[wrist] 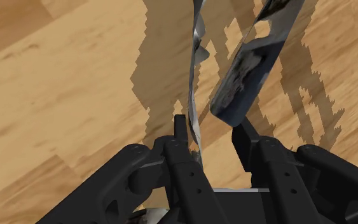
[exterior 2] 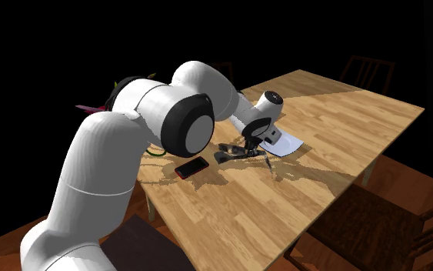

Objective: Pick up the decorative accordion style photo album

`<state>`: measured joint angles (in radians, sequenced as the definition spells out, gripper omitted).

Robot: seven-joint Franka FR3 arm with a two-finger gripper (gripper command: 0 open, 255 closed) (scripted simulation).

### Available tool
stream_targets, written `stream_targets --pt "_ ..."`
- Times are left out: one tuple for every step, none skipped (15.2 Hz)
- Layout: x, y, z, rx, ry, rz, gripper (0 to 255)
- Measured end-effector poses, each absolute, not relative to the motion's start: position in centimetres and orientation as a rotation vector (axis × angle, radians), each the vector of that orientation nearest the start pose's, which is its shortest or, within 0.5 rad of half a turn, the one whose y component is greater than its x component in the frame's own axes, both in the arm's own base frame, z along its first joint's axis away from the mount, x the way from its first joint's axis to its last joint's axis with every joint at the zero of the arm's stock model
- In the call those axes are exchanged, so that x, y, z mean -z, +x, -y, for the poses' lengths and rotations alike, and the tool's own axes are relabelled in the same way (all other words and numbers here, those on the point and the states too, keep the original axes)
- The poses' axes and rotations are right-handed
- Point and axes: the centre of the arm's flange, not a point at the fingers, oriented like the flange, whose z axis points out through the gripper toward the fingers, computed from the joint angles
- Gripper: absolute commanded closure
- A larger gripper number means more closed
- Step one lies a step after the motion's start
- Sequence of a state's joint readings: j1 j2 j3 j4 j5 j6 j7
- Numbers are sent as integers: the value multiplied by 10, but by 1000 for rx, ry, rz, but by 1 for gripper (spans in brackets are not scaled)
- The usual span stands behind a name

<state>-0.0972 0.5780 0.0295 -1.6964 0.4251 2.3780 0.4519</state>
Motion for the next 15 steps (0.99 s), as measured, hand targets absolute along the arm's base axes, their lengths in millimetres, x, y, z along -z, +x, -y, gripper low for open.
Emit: stream_targets --pt "-275 685 44 51 -2572 -1117 255" --pt "-279 684 44 51 -2572 -1117 255" --pt "-284 685 42 51 -2572 -1117 255" --pt "-289 686 42 51 -2572 -1117 255" --pt "-294 686 42 51 -2572 -1117 255" --pt "-299 686 43 51 -2572 -1116 255" --pt "-304 686 44 51 -2572 -1117 255" --pt "-310 686 44 51 -2572 -1117 255" --pt "-315 686 44 51 -2572 -1117 255" --pt "-320 685 44 51 -2572 -1117 255" --pt "-326 685 44 51 -2572 -1117 255" --pt "-331 685 43 51 -2572 -1117 255" --pt "-336 685 43 51 -2572 -1117 255" --pt "-341 685 43 51 -2572 -1116 255" --pt "-344 685 44 51 -2572 -1117 255"
